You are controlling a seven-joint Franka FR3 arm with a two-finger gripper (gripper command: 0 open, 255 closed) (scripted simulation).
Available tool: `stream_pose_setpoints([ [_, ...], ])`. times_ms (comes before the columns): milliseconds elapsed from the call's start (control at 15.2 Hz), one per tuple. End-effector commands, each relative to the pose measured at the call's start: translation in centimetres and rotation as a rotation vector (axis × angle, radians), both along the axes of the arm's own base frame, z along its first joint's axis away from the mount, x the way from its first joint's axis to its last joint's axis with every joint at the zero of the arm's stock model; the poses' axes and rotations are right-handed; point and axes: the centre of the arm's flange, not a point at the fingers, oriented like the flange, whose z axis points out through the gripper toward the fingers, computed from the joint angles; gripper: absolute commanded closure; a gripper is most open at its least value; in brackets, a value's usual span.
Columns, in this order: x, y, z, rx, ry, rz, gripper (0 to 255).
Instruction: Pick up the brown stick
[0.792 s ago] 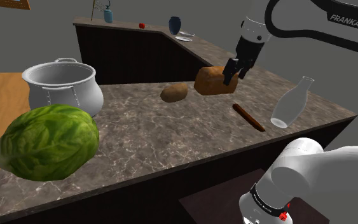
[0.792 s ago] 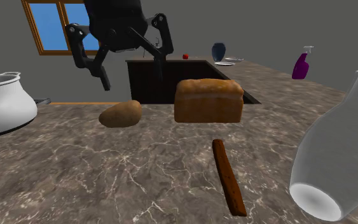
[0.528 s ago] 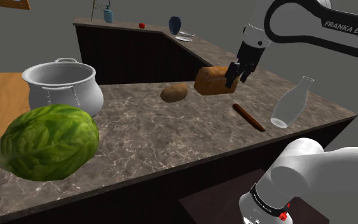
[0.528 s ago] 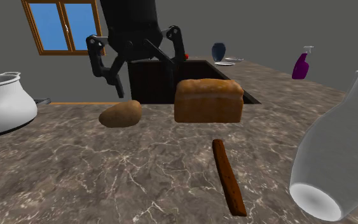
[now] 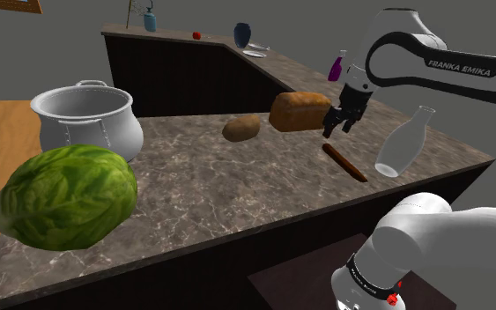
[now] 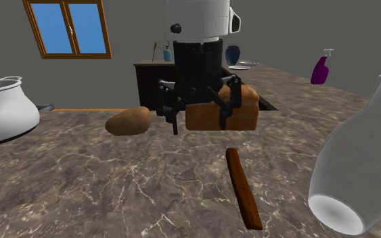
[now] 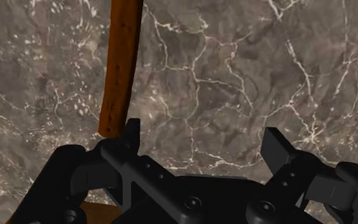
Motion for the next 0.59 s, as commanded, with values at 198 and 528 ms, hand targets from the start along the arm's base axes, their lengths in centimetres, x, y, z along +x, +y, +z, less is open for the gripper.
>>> stream_pose_setpoints([
  [198,-1.4,-5.2,-4.3,0.042,0.021,-0.071,0],
  [528,-3.0,-9.6,-8.4,0.080,0.040,-0.134,0],
])
